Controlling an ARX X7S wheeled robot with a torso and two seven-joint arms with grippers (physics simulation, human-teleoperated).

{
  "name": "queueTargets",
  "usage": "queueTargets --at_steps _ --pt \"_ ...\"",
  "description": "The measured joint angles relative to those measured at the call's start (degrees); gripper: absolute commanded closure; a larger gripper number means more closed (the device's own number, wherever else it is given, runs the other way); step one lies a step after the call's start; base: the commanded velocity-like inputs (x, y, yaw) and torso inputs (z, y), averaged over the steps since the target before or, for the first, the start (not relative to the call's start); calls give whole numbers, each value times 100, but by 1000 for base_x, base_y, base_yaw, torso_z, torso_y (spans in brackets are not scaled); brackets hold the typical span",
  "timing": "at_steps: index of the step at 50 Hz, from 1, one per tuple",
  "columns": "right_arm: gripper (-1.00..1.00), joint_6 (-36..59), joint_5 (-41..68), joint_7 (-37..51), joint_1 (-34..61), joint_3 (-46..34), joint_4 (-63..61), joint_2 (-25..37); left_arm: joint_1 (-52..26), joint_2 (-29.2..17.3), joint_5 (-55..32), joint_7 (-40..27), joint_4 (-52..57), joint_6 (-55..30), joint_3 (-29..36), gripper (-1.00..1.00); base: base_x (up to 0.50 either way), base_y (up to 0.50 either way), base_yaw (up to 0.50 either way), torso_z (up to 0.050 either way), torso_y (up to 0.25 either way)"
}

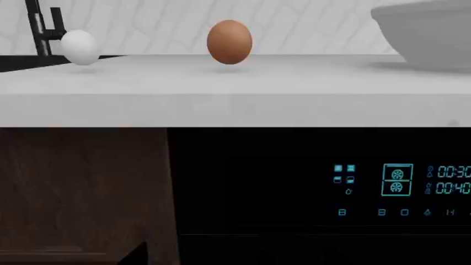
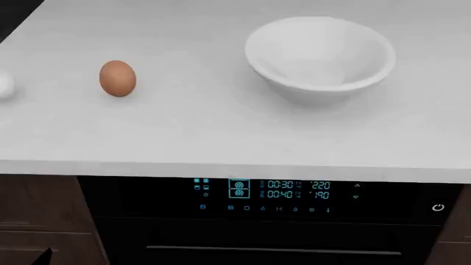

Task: Place the eggs and milk next to the bowl.

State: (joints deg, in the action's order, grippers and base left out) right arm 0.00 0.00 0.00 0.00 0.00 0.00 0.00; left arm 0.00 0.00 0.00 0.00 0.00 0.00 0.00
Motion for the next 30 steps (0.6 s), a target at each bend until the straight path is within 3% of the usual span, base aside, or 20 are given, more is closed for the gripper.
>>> queueTargets --at_steps 15,30 --pt "-100 -55 190 244 75 -279 120 202 -19 -358 -392 -399 -66 89 447 -100 0 0 0 0 0" --pt "-100 -102 341 418 61 -476 143 347 47 -521 -683 -526 65 -76 613 -100 0 0 0 50 0"
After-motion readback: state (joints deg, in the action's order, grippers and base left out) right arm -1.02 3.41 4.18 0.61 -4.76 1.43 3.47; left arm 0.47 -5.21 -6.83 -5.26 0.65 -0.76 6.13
